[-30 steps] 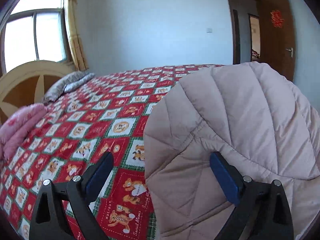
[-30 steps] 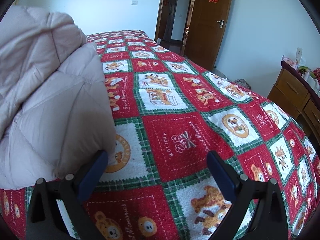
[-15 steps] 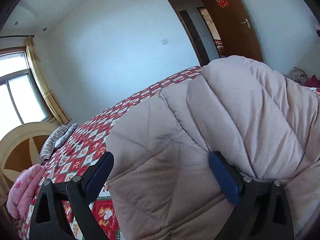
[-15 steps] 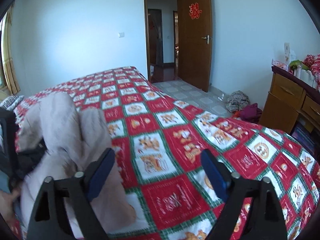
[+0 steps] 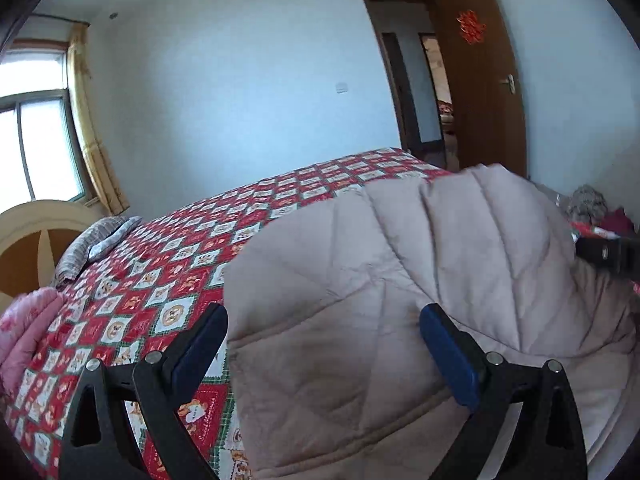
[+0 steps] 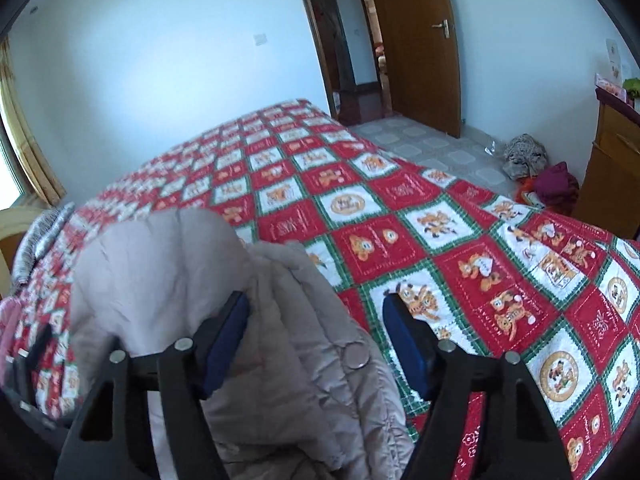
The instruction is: Fold large clothes
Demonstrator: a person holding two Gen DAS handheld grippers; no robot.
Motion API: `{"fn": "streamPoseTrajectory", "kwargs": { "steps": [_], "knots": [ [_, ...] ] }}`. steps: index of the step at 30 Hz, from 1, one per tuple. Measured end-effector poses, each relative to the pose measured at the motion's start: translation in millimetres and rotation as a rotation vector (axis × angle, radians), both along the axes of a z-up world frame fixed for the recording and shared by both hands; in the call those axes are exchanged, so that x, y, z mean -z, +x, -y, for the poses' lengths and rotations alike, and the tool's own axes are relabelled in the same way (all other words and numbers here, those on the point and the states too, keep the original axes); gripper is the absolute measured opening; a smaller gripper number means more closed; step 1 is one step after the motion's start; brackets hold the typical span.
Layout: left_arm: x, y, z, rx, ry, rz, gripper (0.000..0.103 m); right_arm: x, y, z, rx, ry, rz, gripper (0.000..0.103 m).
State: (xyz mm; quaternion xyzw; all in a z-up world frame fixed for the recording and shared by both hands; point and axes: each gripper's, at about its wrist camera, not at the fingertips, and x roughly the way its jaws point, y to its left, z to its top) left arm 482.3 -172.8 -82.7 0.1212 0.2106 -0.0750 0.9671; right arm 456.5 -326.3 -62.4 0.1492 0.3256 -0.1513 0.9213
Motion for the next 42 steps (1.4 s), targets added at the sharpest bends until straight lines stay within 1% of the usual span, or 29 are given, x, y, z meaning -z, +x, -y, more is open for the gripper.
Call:
{"fn": "streamPoseTrajectory", "kwargs": {
  "steps": [2,4,6,7,8,9,10,11,12,13,14,16,18,19,21,25,27,33,42],
  "knots": [
    [-5.2,7.4,-11.1,-0.035,-0.042,0.013,0.097,11.6,-0.6,-0.7,0.014,-0.059,-0.035,0.072],
    [-3.3,21.6,-13.8,-0.043,-0.051,-0.025,0.097,18.3,-1.1,4.4,0.033,-0.072,-0.067,0.072],
    [5.5,35.7,-7.6,-0.023,-0.028,-0.092,0.097,10.5,-4.6,3.7,0.054,-0.112,-0.069,0.072],
    [10.3,37.6,-1.8,-0.015,0.004,-0.1,0.097,0.6,-7.1,-1.8,0.063,-0.153,-0.047,0.072],
    [12.8,37.1,3.9,-0.012,0.036,-0.087,0.097,-10.1,-9.5,-9.4,0.051,-0.19,-0.015,0.072],
    [15.3,33.8,8.8,-0.002,0.052,-0.078,0.097,-18.0,-9.0,-16.2,0.029,-0.215,0.009,0.072],
    [17.4,31.0,13.1,0.008,0.065,-0.072,0.097,-22.7,-5.8,-23.7,0.004,-0.244,0.02,0.073],
    [19.3,28.9,15.3,0.008,0.071,-0.069,0.097,-21.3,1.7,-27.6,-0.028,-0.245,0.007,0.073],
    [20.3,29.3,15.6,0.006,0.071,-0.07,0.097,-14.5,11.5,-27.9,-0.048,-0.226,-0.033,0.072],
    [21.4,31.1,14.6,0.008,0.06,-0.081,0.097,-2.2,22.4,-25.4,-0.066,-0.207,-0.089,0.072],
    [22.5,34.5,12.3,0.011,0.039,-0.102,0.098,10.0,29.1,-21.4,-0.069,-0.198,-0.119,0.071],
    [25.6,49.1,4.5,0.011,-0.036,-0.186,0.102,29.2,34.1,-13.1,-0.063,-0.184,-0.133,0.072],
    [32.5,62.4,-1.3,0.032,-0.113,-0.267,0.102,42.1,35.0,-1.0,-0.064,-0.117,-0.133,0.077],
    [35.0,63.9,-0.2,0.034,-0.126,-0.279,0.102,46.7,36.1,4.0,-0.063,-0.088,-0.137,0.079],
    [40.7,64.4,6.6,0.027,-0.117,-0.281,0.102,54.6,39.9,10.2,-0.071,-0.036,-0.143,0.079],
    [49.7,65.5,16.1,0.011,-0.087,-0.278,0.102,62.9,44.6,12.1,-0.083,-0.012,-0.158,0.081],
    [53.3,66.1,16.3,0.008,-0.091,-0.278,0.102,66.6,44.4,13.5,-0.085,0.012,-0.16,0.081],
    [58.7,65.6,17.4,0.001,-0.083,-0.267,0.102,74.2,45.2,11.4,-0.075,0.007,-0.159,0.083],
    [64.2,67.9,17.0,0.0,-0.09,-0.278,0.102,82.4,47.5,15.3,-0.076,0.05,-0.161,0.086]
  ]
}}
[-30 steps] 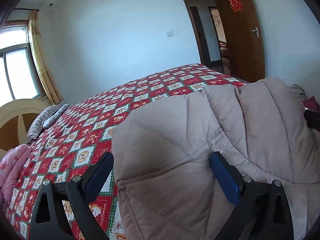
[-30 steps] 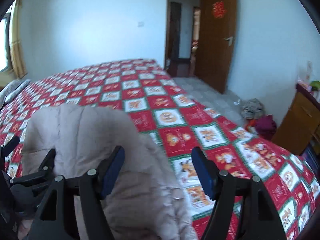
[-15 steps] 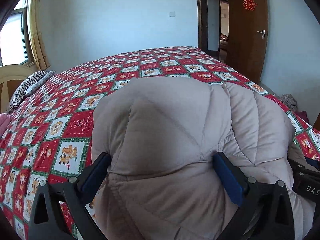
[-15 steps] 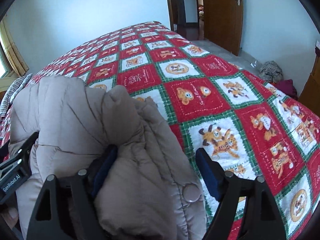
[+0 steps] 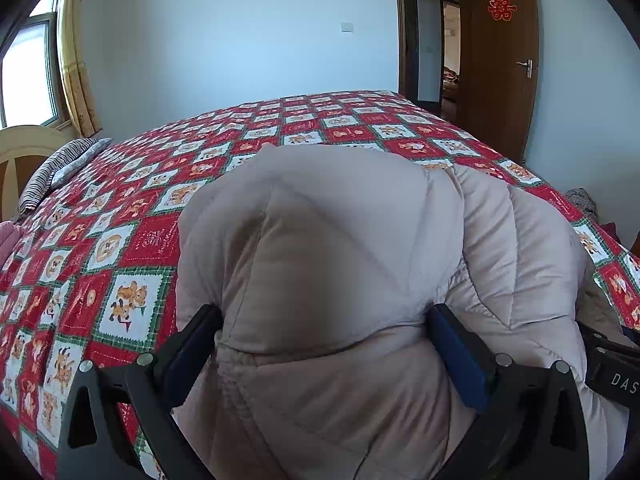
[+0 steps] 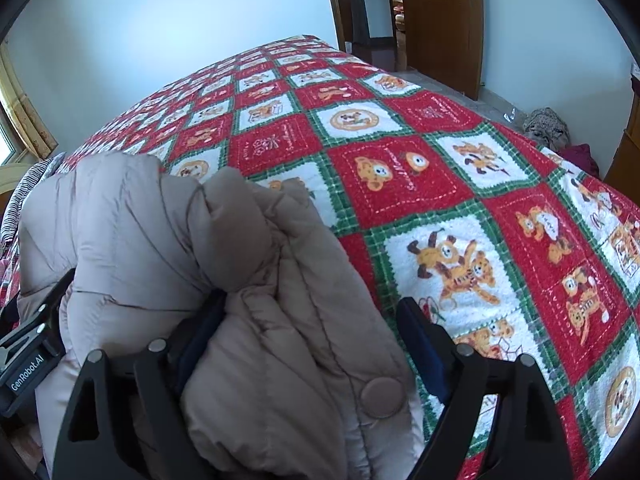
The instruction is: Fold large clothes
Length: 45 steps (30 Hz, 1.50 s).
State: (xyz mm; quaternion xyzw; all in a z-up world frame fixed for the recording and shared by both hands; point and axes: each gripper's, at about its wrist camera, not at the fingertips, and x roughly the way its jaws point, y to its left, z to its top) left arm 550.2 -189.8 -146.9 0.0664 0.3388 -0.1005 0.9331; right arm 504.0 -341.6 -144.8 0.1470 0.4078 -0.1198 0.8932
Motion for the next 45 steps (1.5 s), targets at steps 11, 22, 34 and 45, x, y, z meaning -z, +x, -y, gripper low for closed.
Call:
{"fn": "streamPoseTrajectory", "kwargs": {
  "steps": [11,22,34,45],
  "knots": [
    [5.8,3.7,0.2,0.004,-0.003,-0.022,0.102,4.0,2.6,2.6,0.001,0.025,-0.011,0.088],
    [9.3,5.3,1.7,-0.001,0.007,-0.027,0.102,6.4,7.1,6.4,-0.008,0.055,-0.03,0.092],
    [9.2,5.3,1.4,-0.004,0.007,-0.026,0.102,9.0,7.6,7.2,-0.01,0.064,-0.029,0.094],
    [-5.2,1.0,-26.6,0.014,-0.054,-0.057,0.102,11.1,7.8,8.6,-0.025,0.072,-0.027,0.096]
  ]
}}
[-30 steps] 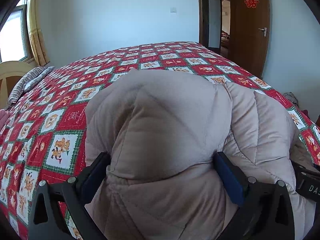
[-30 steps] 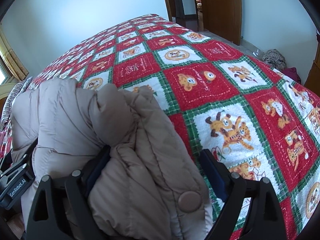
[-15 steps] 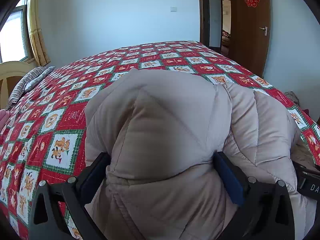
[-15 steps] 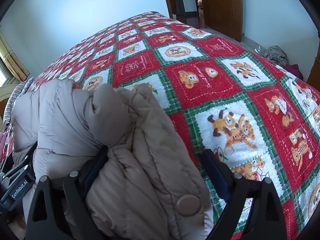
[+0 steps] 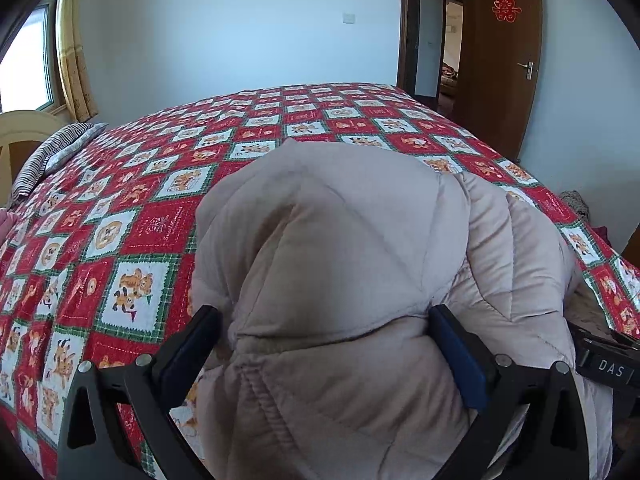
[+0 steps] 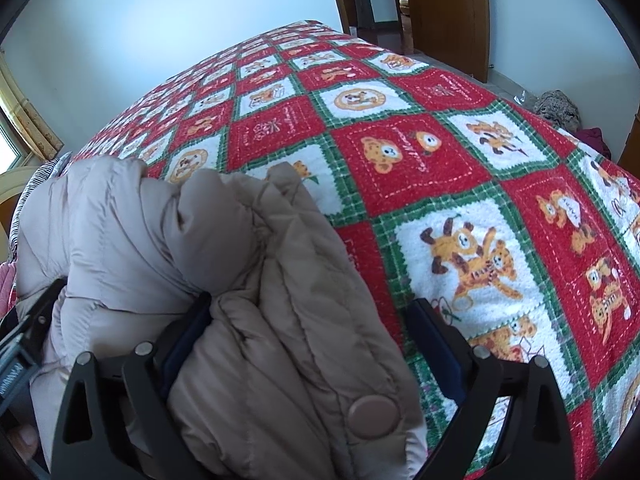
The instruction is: Fold large clothes
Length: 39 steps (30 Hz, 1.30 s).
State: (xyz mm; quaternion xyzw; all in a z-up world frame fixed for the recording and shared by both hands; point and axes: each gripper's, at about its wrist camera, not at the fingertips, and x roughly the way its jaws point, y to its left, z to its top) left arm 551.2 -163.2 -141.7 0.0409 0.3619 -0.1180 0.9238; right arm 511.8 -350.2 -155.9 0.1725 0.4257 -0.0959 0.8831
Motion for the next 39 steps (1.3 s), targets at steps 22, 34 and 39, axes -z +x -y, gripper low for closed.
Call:
{"fn": "streamPoseTrajectory", "kwargs": {
  "steps": [22,34,39],
  "knots": [
    [26.6,-18.4,-51.5,-0.013,-0.186,-0.124,0.102,-2.3,-13.1,2.2,-0.072,0.065,0.019,0.09],
    [19.8,-30.4,-28.3,0.112,-0.151,-0.094,0.075,1.0,-13.7,6.3,-0.173,0.184,0.049,0.059],
    [22.9,-29.4,-32.1,0.081,-0.174,-0.099,0.079,3.7,-14.5,9.9,-0.16,0.236,0.082,0.066]
  ]
}}
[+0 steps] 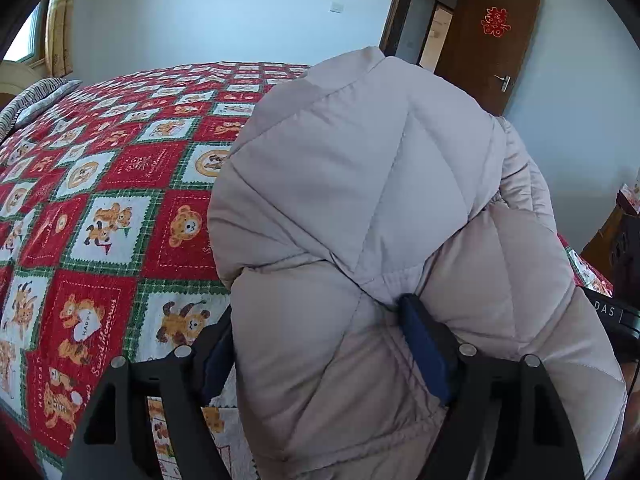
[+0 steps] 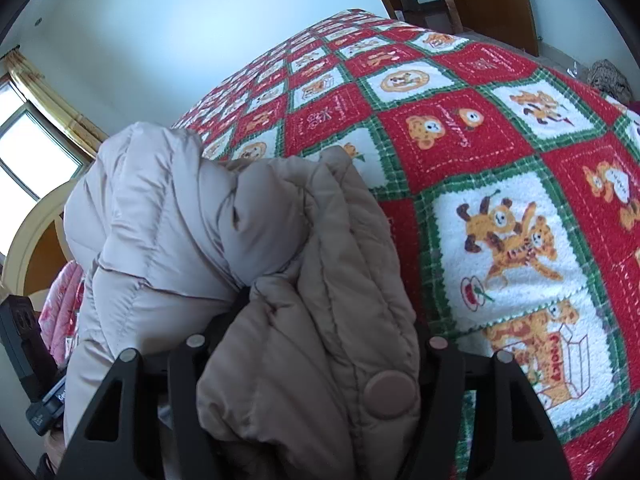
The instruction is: Fold large clothes
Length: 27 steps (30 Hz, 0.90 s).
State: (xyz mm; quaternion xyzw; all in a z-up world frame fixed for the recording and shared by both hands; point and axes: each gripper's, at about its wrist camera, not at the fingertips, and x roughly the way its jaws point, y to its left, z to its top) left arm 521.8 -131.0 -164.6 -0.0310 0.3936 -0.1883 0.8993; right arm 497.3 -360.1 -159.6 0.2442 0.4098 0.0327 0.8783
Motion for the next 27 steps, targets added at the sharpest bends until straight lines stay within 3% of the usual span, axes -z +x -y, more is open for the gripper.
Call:
{"fn": "streamPoseTrajectory", "kwargs": {
  "steps": [2,6,9,18,27],
  "knots": [
    [-0.1,0.1,0.8,0.007,0.0,0.003,0.078,-1.2,0.1,-2.4,-0.003,-0.019,-0.002,0.062],
    [-9.2,-9.0,9.6,0.055,0.063,0.063,0.049,-5.4,-4.1,-3.9,-0.043,0.02,0.02,0.037],
    [-16.8,-16.7,9.3,0.064,0.089,0.1,0.037,-7.7,-9.7,-3.4,-0.042,0.02,0.035,0.031],
    [-31.7,-25.8,-1.5,0.054,0.062,0.119,0.028,-14.6,-21.3,-3.3,-0.054,0.047,0.064,0.024],
    [-81.9,-64.8,-36.9,0.032,0.101,0.214,0.024,-37.5,-46.6,-32.6,-0.099,0.094,0.144,0.021]
  ]
}}
